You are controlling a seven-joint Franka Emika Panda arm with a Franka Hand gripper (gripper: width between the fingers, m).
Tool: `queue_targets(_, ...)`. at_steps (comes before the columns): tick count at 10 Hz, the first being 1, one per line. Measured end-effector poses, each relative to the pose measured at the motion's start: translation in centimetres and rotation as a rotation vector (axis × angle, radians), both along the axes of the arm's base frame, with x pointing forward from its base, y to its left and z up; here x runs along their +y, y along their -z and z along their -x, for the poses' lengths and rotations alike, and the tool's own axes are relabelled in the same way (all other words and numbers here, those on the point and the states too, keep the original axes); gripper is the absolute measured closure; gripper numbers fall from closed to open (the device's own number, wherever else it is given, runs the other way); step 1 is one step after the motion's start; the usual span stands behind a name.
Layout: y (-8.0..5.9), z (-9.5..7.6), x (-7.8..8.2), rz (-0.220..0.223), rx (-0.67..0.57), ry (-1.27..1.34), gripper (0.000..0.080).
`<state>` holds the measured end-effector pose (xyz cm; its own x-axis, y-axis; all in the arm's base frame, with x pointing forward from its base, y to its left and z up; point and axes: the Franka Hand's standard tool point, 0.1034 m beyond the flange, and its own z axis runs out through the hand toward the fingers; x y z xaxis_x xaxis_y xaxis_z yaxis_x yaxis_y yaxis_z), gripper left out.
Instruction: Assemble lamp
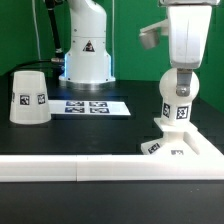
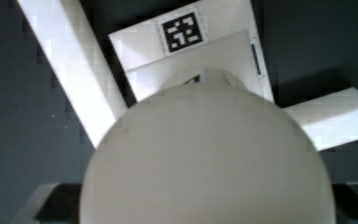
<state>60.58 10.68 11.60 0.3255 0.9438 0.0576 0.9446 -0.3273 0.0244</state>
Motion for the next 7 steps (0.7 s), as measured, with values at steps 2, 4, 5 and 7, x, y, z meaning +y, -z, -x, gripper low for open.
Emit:
queue_targets(2, -0.01, -0.02, -0.14, -0.004, 0.001, 0.032, 0.0223)
queue_targets(4, -0.04, -0.08, -0.69, -0.029, -0.007, 0.251, 0.0223)
queue_targets(5, -0.05, -0.10, -0.75, -0.041, -0.005, 0.366, 0.0223)
queue_targets(7, -0.06, -0.16, -0.88, -0.052, 0.003, 0.520, 0.0223)
